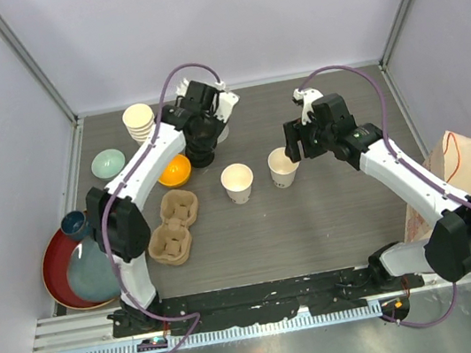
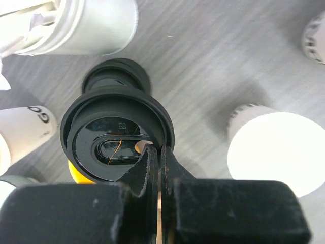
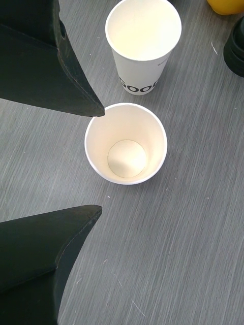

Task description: Pack the takeout coffee

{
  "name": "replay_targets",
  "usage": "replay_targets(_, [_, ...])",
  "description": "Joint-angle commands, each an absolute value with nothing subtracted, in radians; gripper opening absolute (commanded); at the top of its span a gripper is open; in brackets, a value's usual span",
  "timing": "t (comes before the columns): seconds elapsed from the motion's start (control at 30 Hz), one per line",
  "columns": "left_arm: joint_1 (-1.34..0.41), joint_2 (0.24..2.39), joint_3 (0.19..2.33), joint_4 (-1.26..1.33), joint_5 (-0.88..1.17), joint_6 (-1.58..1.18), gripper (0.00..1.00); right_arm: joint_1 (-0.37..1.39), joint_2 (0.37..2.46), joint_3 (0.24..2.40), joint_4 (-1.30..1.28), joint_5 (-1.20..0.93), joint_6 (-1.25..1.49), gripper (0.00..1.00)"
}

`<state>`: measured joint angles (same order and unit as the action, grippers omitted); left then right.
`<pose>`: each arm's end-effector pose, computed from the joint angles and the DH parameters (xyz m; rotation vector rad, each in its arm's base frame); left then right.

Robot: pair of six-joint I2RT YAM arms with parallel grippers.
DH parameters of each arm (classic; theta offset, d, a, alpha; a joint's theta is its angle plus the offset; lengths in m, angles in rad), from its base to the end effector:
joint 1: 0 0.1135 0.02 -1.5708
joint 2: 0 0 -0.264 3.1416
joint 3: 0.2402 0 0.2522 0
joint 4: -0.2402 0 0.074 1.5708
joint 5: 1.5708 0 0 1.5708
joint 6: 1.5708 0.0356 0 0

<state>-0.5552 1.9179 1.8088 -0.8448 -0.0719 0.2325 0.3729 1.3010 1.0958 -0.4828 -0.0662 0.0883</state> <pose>0.3610 -0.2209 0.3054 0.9409 2.3394 -0.0396 0.2658 0.1065 0.3072 -0.3581 2.2486 0.3193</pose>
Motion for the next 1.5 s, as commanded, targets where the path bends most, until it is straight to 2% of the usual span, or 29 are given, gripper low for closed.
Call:
replay_targets(0.0, [-0.554, 1.807, 1.878, -0.986, 0.121, 0.155, 0.00, 0.374, 1.298, 1.112, -0.482, -0.064, 0.092, 0.75])
replay_targets(0.23, [-0.647, 1.764, 1.847, -1.103, 0.222, 0.130, 0.00, 0.374, 1.295, 1.120, -0.486, -0.067, 0.097, 0.75])
replay_targets(0.5, [-0.748, 1.798, 1.805, -1.097, 0.181, 0.112, 0.00, 0.374, 1.281, 1.117, -0.499, -0.057, 0.100, 0.76])
replay_targets(0.87, [-0.765, 1.911, 1.867, -1.097, 0.149, 0.100, 0.00, 0.374, 1.267, 1.109, -0.506, -0.034, 0.095, 0.76])
replay_targets(1.47, [-0.776, 1.936, 1.890, -1.094, 0.161, 0.104, 0.00, 0.373, 1.282, 1.115, -0.506, -0.043, 0.087, 0.76])
